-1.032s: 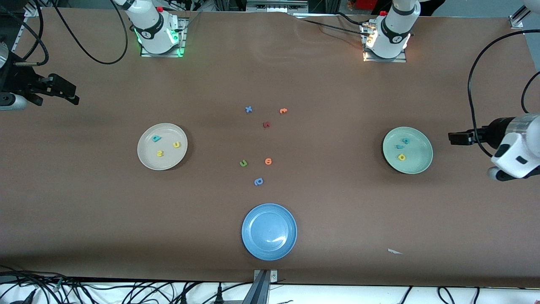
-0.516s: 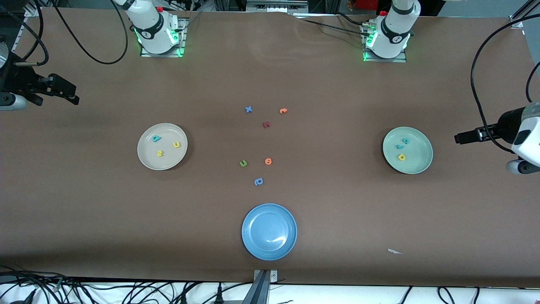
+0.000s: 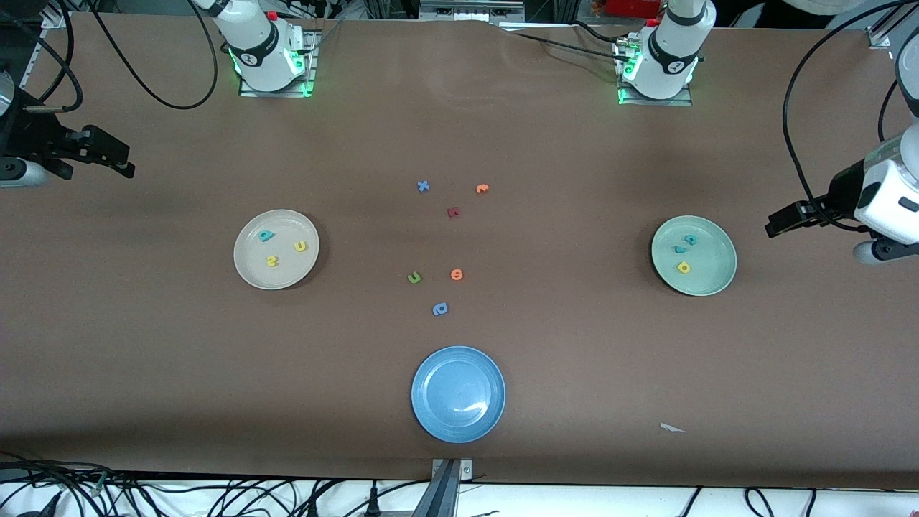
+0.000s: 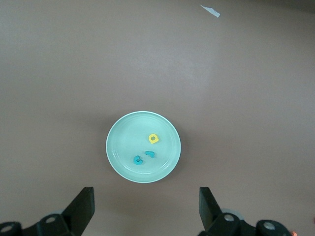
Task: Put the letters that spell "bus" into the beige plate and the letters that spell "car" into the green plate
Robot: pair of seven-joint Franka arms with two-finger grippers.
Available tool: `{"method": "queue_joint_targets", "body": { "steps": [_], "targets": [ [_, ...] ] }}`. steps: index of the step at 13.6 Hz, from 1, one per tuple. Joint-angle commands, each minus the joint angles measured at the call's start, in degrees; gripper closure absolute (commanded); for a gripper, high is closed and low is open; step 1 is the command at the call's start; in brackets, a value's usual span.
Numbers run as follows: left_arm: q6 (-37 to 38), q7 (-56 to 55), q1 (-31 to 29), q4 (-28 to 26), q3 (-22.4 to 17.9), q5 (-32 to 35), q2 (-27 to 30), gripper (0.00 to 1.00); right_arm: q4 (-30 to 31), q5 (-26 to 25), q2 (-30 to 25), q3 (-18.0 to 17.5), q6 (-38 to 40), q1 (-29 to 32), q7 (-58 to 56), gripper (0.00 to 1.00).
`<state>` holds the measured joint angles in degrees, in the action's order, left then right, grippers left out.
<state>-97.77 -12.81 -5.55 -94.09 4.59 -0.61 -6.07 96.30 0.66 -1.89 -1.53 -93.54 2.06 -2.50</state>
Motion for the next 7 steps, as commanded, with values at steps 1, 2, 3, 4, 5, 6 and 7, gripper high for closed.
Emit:
{"method": "queue_joint_targets", "body": {
  "steps": [1,2,3,4,5,6,7],
  "targets": [
    [-3.11,1.29,0.8,-3.55,-1.16,-1.33,3.17,0.06,0.82,-0.74,-0.83,-0.76,0.29,0.84,0.57,0.0],
    [-4.52,1.29,0.8,-3.73,-1.16,-1.33,3.43,0.02,0.82,-0.74,-0.83,-0.76,0.2,0.84,0.57,0.0],
    [-4.97,1.29,0.72,-3.12,-1.16,-1.33,3.35,0.01,0.73,-0.74,-0.83,-0.76,0.2,0.84,0.57,0.0],
    [-4.97,1.47,0.63,-2.33,-1.25,-1.33,3.35,0.01,0.82,-0.74,-0.83,-0.76,0.12,0.84,0.48,0.0],
    [-4.88,2.69,0.54,-1.37,-1.25,-1.33,3.26,0.01,0.73,-0.83,-0.74,-0.76,-0.06,0.84,0.39,0.0],
    [-4.71,3.57,0.54,-1.01,-1.33,-1.33,3.26,0.01,0.73,-0.83,-0.48,-0.76,-0.06,0.84,0.22,0.0],
    [-4.71,3.67,0.37,-0.92,-1.25,-1.33,3.26,0.01,0.73,-0.75,-0.39,-0.67,-0.32,0.84,0.21,0.0]
  ]
}}
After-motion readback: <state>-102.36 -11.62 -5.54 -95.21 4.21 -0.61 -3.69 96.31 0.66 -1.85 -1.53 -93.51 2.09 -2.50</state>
